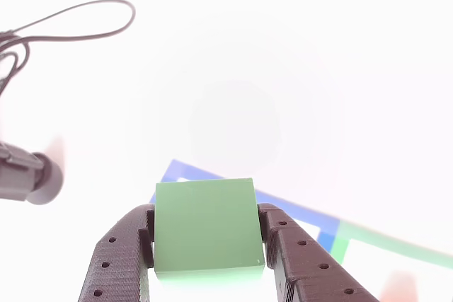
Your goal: Tower of hanoi
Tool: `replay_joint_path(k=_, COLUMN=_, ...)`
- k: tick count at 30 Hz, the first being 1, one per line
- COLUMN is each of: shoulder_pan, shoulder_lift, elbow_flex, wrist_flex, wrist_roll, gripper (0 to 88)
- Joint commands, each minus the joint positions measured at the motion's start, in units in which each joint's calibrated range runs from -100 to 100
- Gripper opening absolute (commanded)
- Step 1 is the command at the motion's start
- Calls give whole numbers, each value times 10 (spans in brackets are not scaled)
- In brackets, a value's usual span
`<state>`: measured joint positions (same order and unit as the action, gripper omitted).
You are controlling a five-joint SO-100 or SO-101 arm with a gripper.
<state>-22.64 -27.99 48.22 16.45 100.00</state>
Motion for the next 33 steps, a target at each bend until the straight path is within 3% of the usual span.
replay_joint_path(k=1, shoulder_pan=21, shoulder_lift=-53, elbow_flex=-220, wrist_flex=275, wrist_roll=0, gripper=48)
replay_joint_path(k=8, shoulder_pan=55, shoulder_lift=-34, elbow_flex=-543, wrist_flex=586, wrist_roll=0, gripper=46)
replay_joint_path(k=14, shoulder_pan=109, shoulder_lift=-32, elbow_flex=-673, wrist_flex=712, wrist_roll=0, gripper=39)
replay_joint_path(k=26, shoulder_pan=207, shoulder_lift=-86, elbow_flex=-566, wrist_flex=699, wrist_roll=0, gripper=40)
replay_joint_path(k=33, shoulder_pan=245, shoulder_lift=-165, elbow_flex=-349, wrist_flex=570, wrist_roll=0, gripper=41)
